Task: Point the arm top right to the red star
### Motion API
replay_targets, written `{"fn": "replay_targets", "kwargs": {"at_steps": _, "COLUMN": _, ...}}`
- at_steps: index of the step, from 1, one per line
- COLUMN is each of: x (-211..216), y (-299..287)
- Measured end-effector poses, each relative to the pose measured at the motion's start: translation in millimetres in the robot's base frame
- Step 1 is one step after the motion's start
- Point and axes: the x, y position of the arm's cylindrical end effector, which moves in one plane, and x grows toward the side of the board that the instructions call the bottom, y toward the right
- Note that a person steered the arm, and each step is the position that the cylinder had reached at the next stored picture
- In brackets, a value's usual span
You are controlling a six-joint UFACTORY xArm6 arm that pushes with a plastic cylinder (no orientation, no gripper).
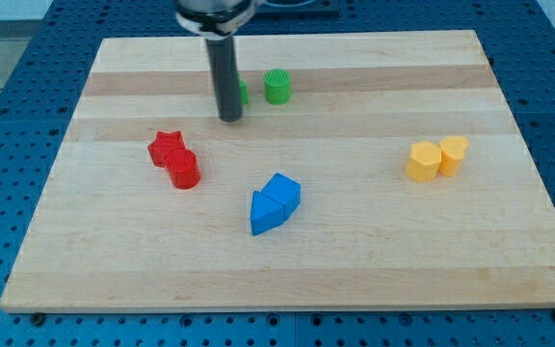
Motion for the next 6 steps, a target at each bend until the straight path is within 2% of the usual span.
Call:
{"fn": "replay_targets", "kwargs": {"at_steps": 1, "x": 0.2, "y": -6.4}}
{"fn": "replay_targets", "kwargs": {"at_steps": 4, "x": 35.3, "y": -4.1}}
{"fn": "replay_targets", "kwargs": {"at_steps": 5, "x": 35.3, "y": -7.2}}
{"fn": "replay_targets", "kwargs": {"at_steps": 6, "x": 15.2, "y": -4.5}}
